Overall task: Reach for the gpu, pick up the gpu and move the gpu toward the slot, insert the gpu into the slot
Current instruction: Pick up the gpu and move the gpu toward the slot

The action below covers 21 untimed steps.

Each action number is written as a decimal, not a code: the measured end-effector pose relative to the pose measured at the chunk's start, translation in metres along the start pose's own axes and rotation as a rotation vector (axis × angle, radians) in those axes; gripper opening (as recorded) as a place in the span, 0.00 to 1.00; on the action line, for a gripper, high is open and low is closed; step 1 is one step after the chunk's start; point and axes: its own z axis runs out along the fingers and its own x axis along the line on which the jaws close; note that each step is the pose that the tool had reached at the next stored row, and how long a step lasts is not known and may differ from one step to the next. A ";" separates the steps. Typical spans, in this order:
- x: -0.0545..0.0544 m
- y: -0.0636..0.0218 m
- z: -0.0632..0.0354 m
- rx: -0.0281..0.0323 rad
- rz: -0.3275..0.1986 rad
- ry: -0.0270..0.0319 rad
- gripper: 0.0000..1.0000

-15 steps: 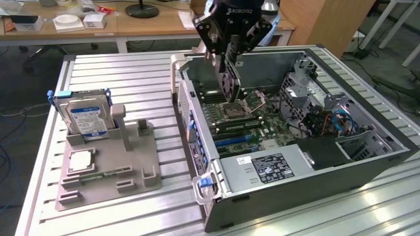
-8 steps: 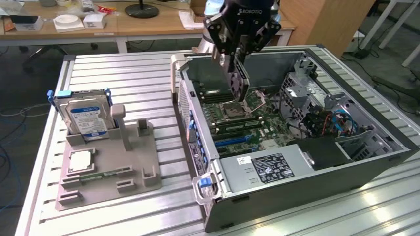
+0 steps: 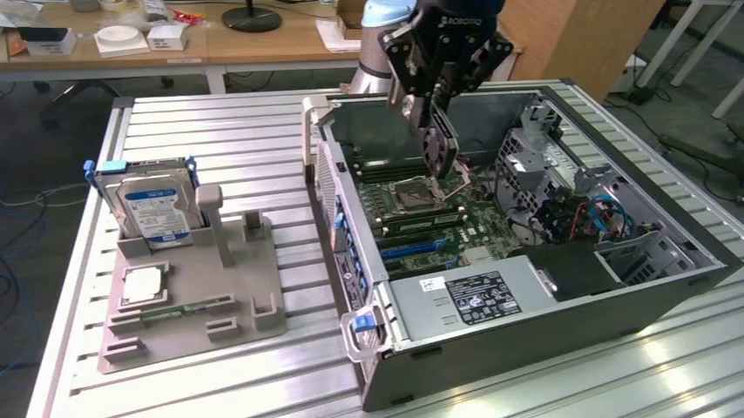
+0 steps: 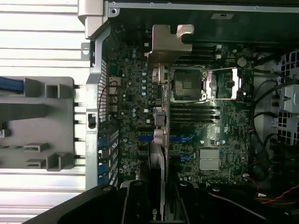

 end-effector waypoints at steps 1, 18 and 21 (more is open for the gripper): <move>-0.002 0.0000 0.0001 -0.0001 -0.001 0.0000 0.26; -0.040 0.0000 0.0012 0.0000 -0.010 0.0003 0.26; -0.047 0.0000 0.0014 0.0001 -0.011 0.0003 0.26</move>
